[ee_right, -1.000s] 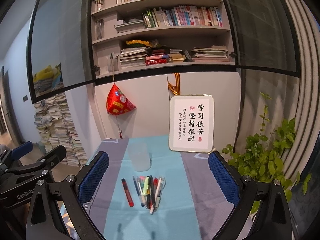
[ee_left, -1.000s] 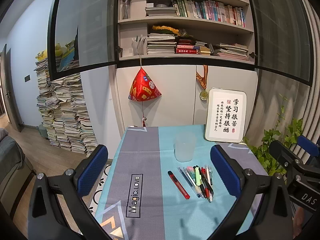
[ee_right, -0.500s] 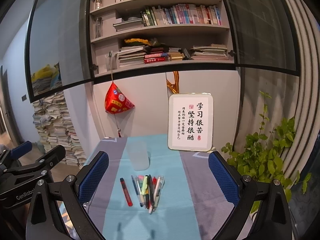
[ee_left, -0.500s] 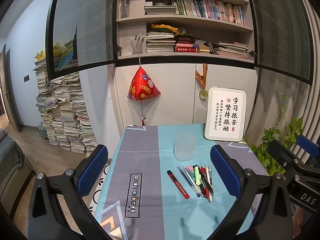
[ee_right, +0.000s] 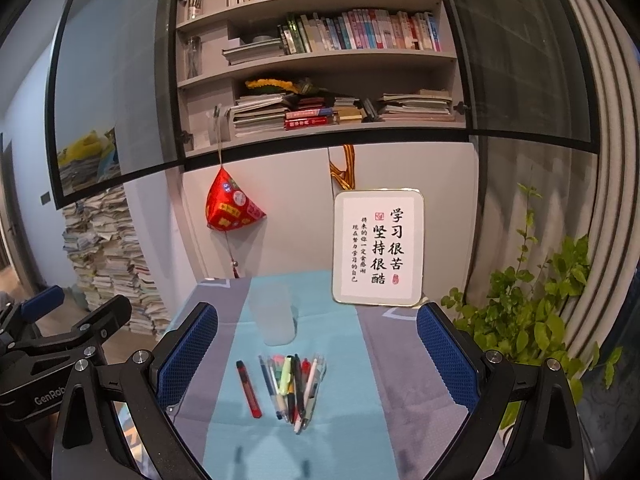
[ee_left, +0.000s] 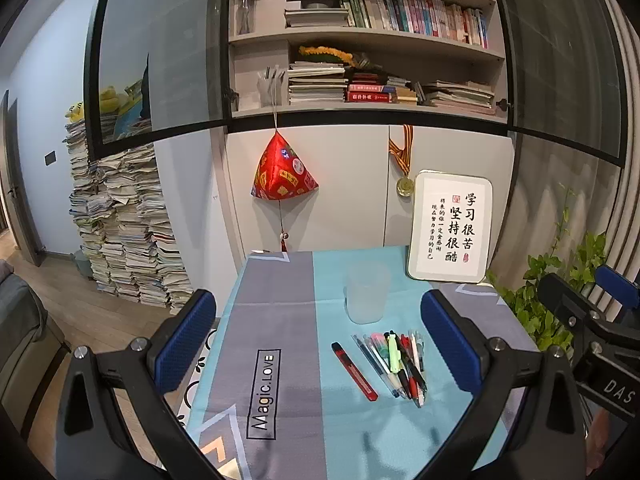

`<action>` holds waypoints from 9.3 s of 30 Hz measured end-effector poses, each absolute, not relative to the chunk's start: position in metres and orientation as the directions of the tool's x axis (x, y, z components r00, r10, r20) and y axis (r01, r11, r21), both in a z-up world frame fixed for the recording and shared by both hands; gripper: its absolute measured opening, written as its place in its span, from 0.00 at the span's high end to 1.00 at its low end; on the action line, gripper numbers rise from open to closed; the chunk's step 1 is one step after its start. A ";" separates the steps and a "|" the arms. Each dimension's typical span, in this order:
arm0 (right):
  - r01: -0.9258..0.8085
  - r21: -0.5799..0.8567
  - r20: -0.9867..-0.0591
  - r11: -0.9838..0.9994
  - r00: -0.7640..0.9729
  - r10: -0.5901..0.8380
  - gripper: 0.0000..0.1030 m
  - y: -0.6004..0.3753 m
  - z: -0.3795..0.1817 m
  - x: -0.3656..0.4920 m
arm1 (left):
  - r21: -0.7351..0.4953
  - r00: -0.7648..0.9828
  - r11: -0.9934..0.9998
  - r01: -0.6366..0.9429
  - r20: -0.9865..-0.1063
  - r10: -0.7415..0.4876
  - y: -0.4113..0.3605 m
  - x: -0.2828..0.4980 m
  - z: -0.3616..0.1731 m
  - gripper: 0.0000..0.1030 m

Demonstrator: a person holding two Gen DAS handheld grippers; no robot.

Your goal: Organize stationery

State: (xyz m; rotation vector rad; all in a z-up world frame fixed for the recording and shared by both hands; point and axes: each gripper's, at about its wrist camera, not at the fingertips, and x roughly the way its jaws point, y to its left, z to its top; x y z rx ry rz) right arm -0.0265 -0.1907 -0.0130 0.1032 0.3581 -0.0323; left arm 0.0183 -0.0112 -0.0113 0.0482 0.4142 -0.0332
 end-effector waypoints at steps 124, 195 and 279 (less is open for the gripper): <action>0.023 0.081 -0.902 0.996 0.428 0.064 0.83 -0.178 -0.190 0.215 | 0.035 0.527 0.970 0.239 -0.844 -0.100 -0.025 0.167 -0.192 0.89; -0.128 0.097 -0.725 0.987 0.670 0.158 0.84 -0.139 -0.101 0.283 | -0.022 0.742 0.969 0.245 -0.639 -0.203 0.006 0.147 -0.098 0.88; -0.072 0.233 -0.761 0.970 0.608 0.228 0.72 -0.221 -0.152 0.173 | -0.016 0.723 0.972 0.234 -0.665 -0.185 -0.057 0.260 -0.111 0.88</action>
